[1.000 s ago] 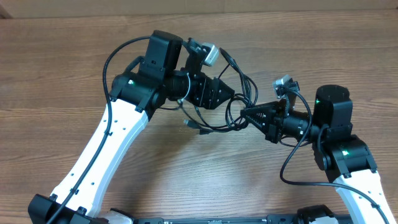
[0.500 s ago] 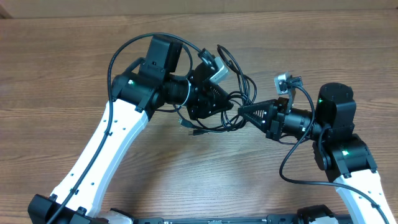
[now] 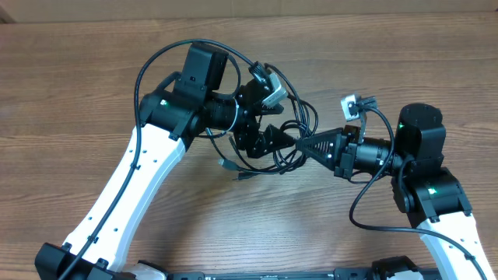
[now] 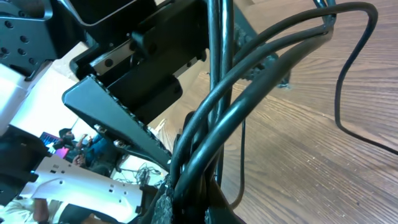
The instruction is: Untangle cables
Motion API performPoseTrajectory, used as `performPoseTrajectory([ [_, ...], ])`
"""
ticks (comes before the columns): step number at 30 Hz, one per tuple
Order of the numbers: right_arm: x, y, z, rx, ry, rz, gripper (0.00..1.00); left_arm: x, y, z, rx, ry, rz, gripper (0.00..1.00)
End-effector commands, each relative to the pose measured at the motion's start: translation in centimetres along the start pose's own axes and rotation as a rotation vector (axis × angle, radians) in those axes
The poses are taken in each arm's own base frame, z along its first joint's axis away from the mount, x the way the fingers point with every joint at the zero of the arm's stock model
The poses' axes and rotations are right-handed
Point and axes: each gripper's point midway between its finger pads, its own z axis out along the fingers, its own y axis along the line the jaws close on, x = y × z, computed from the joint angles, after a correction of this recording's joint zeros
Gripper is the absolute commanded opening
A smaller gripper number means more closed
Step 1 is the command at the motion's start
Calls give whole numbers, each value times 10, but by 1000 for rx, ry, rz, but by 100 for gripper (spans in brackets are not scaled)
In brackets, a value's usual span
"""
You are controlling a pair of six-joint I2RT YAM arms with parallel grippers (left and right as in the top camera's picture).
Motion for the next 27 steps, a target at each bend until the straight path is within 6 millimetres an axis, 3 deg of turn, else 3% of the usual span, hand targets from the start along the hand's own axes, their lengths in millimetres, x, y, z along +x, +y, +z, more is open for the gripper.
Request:
performPoseTrajectory([
  [1, -8, 16, -3, -45, -5, -39, 4, -7, -7, 1, 25, -15, 36, 78],
  [3, -8, 16, -3, -45, -5, -39, 4, -7, -7, 2, 19, -11, 41, 43],
  [4, -8, 16, -3, -45, -5, -39, 4, -7, -6, 2, 15, -11, 42, 34],
  [6, -8, 17, -3, -50, -3, -39, 4, -6, -2, 2, -11, -3, 44, 4],
  [17, -9, 13, -3, -27, -11, -34, 4, -9, 8, 1, -58, -8, 0, 4],
  [20, -11, 4, -3, 19, -26, -22, 4, -13, 30, -6, -160, -37, -197, 4],
  [21, -11, -3, -3, 61, -36, -9, 4, -12, 51, -15, -259, -54, -327, 4],
  [25, -12, -21, -5, 155, -55, 25, 4, 3, 92, -41, -471, -94, -584, 4],
  [27, -10, -28, -7, 195, -59, 42, 4, 5, 99, -49, -488, -111, -625, 4],
])
